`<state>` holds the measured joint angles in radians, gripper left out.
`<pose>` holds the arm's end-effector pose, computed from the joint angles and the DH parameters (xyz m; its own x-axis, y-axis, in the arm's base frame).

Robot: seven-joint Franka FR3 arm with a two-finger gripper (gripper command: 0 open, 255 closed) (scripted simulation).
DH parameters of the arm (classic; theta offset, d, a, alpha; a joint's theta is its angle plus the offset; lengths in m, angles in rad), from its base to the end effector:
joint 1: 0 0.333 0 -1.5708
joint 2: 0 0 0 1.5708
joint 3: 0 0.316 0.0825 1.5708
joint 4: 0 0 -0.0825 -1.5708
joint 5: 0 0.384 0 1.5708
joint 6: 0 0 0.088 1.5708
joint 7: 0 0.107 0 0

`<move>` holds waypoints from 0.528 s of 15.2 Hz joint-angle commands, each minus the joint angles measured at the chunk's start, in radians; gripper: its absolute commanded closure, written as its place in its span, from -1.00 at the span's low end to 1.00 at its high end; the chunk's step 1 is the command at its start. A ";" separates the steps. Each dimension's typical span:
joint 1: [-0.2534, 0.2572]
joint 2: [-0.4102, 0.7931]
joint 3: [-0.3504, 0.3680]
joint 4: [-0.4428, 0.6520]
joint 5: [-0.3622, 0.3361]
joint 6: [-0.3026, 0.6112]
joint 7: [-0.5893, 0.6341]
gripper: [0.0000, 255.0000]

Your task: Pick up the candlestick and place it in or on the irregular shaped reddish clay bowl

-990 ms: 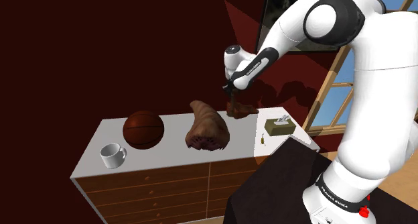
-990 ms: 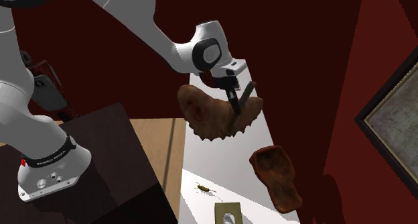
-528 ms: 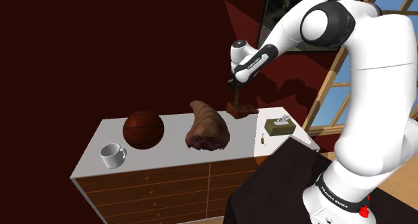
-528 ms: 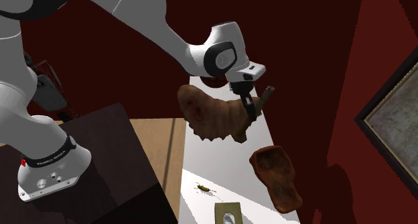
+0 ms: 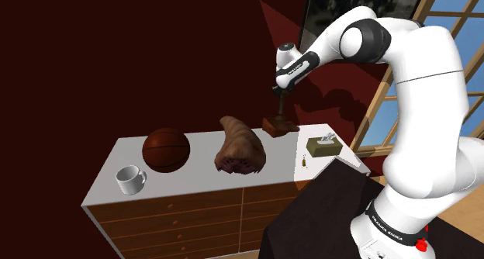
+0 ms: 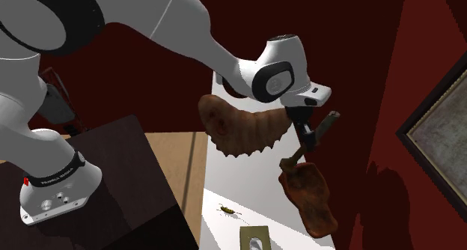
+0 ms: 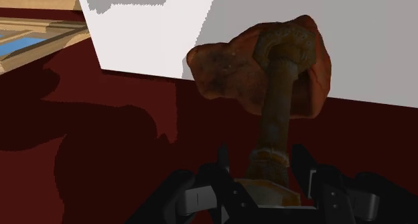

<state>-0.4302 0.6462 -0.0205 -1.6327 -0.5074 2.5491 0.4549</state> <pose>0.6462 -0.3032 0.2676 0.8432 -0.4236 0.3310 -0.5131 -0.8177 0.2610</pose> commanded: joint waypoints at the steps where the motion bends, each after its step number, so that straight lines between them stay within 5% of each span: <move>1: -0.042 0.054 0.011 0.095 0.029 -0.024 -0.066 1.00; 3: -0.081 0.124 0.024 0.214 0.057 -0.060 -0.132 1.00; 8: -0.077 0.165 0.015 0.216 0.045 -0.022 -0.112 1.00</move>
<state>-0.5073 0.8039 -0.0046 -1.4196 -0.4616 2.5213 0.3412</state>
